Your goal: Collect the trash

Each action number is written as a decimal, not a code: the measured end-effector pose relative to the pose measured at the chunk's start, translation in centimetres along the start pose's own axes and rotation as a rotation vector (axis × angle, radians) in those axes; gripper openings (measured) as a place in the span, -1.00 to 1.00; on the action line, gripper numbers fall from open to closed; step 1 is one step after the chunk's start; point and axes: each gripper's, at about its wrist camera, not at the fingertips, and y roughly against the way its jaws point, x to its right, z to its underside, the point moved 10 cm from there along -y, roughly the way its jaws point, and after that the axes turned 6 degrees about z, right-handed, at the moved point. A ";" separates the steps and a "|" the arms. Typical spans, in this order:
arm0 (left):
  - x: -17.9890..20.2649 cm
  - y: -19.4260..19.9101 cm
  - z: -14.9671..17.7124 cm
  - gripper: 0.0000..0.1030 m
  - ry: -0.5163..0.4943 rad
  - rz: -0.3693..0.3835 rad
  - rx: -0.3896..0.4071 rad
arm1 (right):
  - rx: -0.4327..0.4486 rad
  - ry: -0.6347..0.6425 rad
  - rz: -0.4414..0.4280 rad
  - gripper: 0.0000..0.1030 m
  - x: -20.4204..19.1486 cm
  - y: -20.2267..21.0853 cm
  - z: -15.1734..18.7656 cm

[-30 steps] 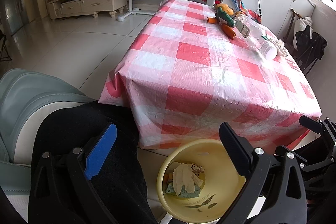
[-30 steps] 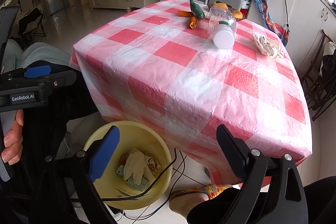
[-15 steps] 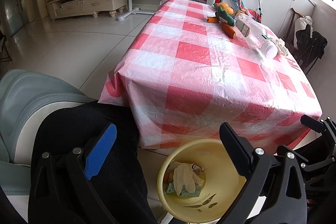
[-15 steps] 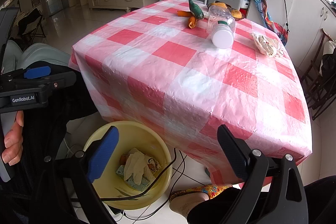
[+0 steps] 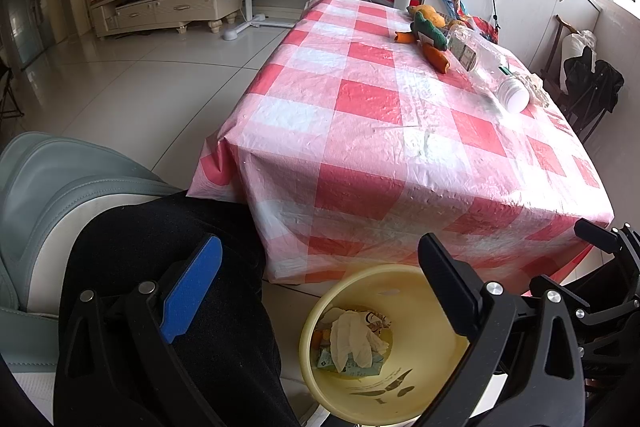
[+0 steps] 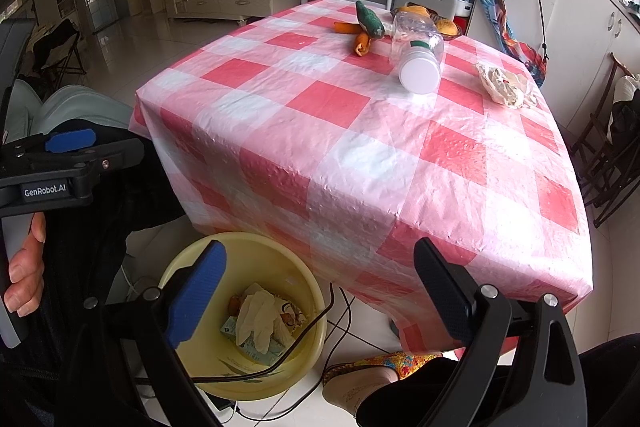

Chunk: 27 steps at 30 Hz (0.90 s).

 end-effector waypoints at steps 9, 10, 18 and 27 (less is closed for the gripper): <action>-0.4 0.3 -0.2 0.85 0.025 0.012 0.036 | 0.031 -0.025 -0.001 0.76 0.5 0.9 -0.5; -0.5 0.5 -0.2 0.85 0.031 0.014 0.045 | 0.037 -0.028 0.000 0.76 0.6 1.0 -0.6; 0.6 2.1 -1.7 0.85 0.022 0.031 0.090 | 0.101 0.007 0.043 0.76 2.3 3.6 -3.0; 4.2 -0.2 -7.7 0.85 -0.049 0.021 0.091 | 0.120 -0.027 0.024 0.76 8.2 0.1 -8.5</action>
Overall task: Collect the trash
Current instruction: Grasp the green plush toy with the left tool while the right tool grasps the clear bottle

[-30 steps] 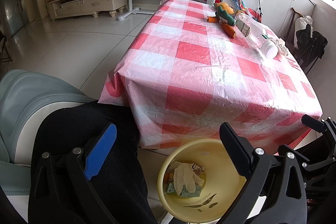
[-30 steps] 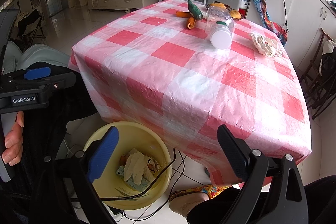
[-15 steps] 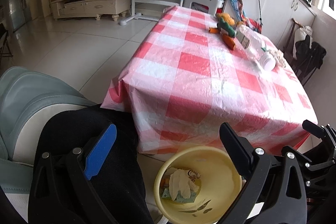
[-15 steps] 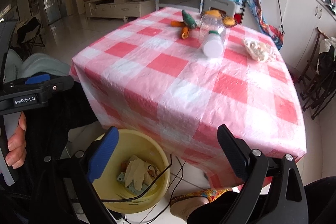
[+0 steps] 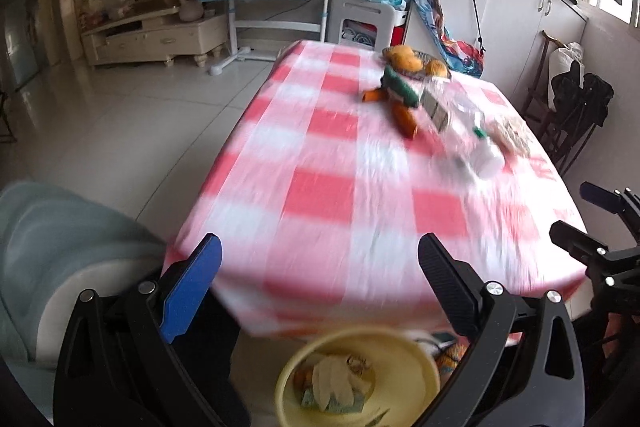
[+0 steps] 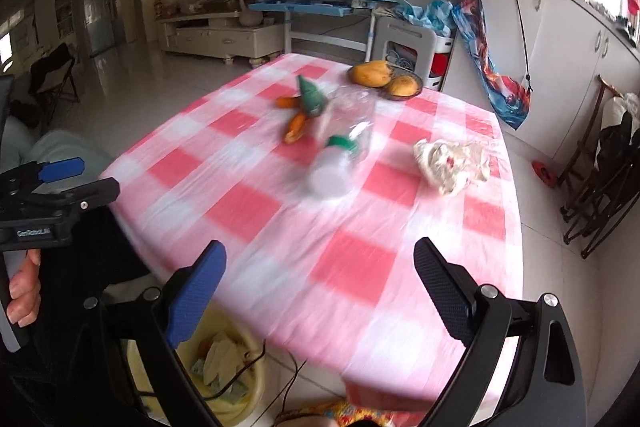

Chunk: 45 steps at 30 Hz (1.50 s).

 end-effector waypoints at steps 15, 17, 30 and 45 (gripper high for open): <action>3.8 -14.3 -13.4 0.84 0.135 0.004 -0.045 | -0.028 -0.100 -0.005 0.76 1.2 -10.5 -6.2; 4.1 -16.2 -14.2 0.84 0.152 0.008 -0.063 | -0.034 -0.106 0.010 0.76 1.4 -11.9 -6.5; 6.4 -21.5 -16.2 -0.97 0.127 0.159 -0.148 | -0.134 -0.177 -0.067 0.11 1.7 -14.9 -6.2; 4.4 -16.6 -15.4 -0.91 0.141 0.215 -0.148 | -0.061 -0.362 -0.214 0.11 1.6 -7.6 -5.7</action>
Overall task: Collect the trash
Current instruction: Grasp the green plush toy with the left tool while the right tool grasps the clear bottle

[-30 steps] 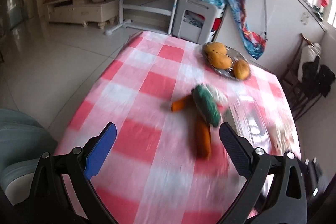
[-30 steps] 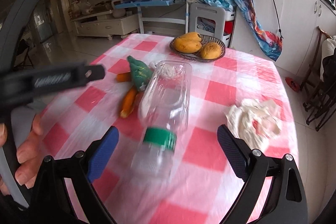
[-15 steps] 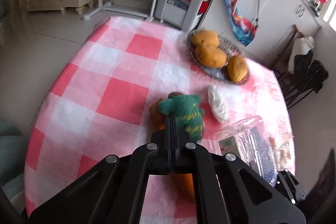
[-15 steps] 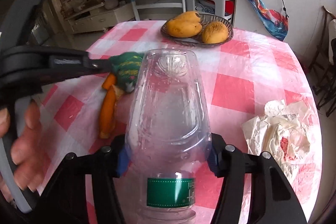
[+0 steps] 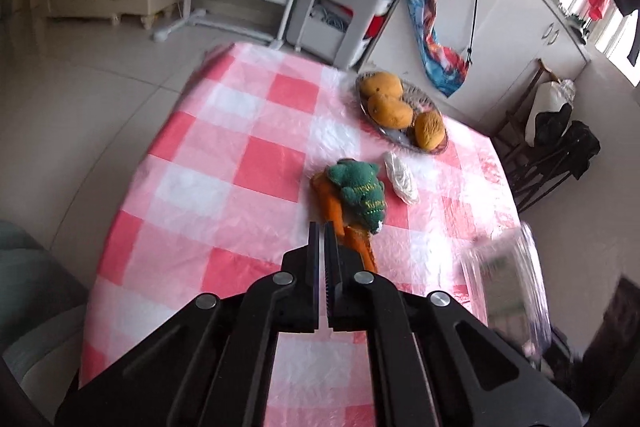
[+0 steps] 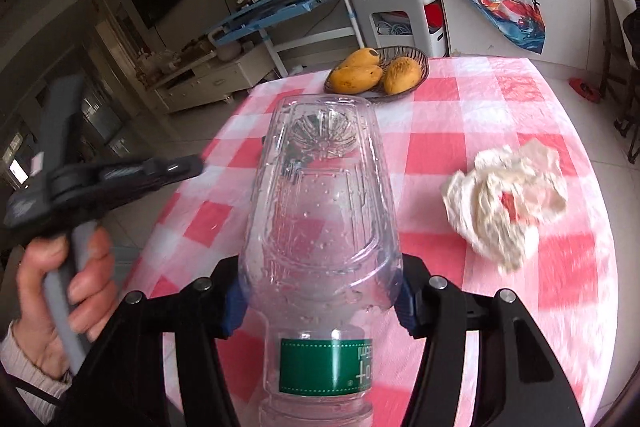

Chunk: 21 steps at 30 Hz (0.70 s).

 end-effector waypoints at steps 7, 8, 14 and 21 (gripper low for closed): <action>1.6 -5.4 -2.8 -0.15 -0.089 -0.105 -0.008 | -0.029 0.000 -0.016 0.11 0.5 0.2 1.8; 1.9 -6.3 -3.4 -0.03 -0.129 -0.125 -0.011 | -0.029 -0.002 -0.019 0.11 0.7 0.2 1.9; 3.5 -10.9 -4.2 -0.15 -0.385 -0.193 -0.077 | -0.034 0.013 -0.047 0.11 0.4 -0.3 1.7; 4.7 -10.6 -4.8 -0.56 -0.434 -0.138 -0.099 | -0.033 0.022 -0.055 0.11 0.5 -0.7 1.6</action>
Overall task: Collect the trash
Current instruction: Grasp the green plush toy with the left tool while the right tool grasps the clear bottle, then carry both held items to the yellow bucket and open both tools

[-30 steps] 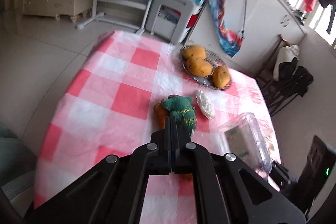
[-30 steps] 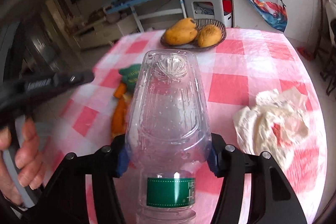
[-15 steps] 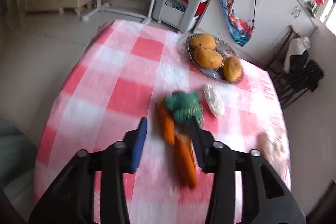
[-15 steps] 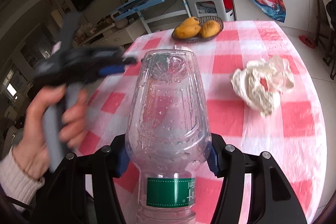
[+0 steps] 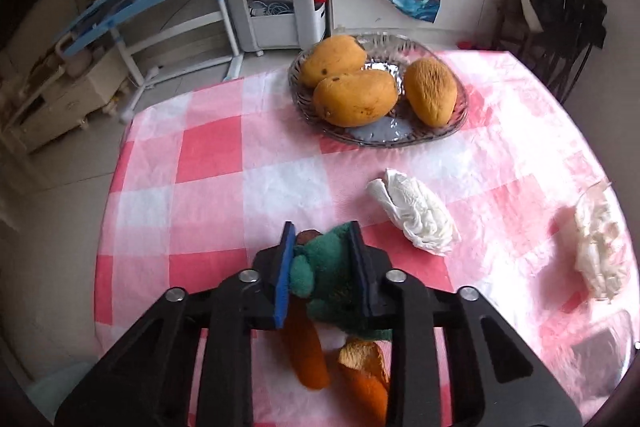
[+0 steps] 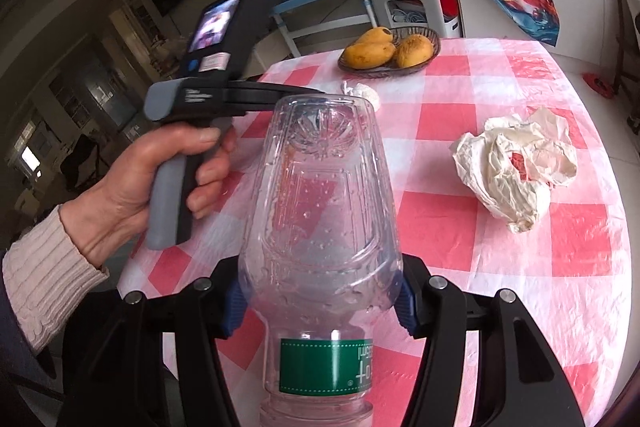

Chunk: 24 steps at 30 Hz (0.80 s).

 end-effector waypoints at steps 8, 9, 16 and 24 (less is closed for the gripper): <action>-2.4 6.5 1.6 -0.57 0.198 0.160 0.089 | 0.027 -0.041 -0.033 0.11 -0.3 1.2 -0.3; -2.4 7.4 2.0 -0.57 0.212 0.176 0.096 | 0.032 -0.037 -0.038 0.11 -0.6 1.5 -0.3; -1.9 14.1 9.0 -0.56 0.269 0.228 0.119 | 0.041 0.023 -0.105 0.11 -3.9 3.7 0.9; -2.0 19.8 19.2 -0.56 0.346 0.200 0.119 | -0.113 0.198 -0.214 0.11 -9.2 6.1 9.5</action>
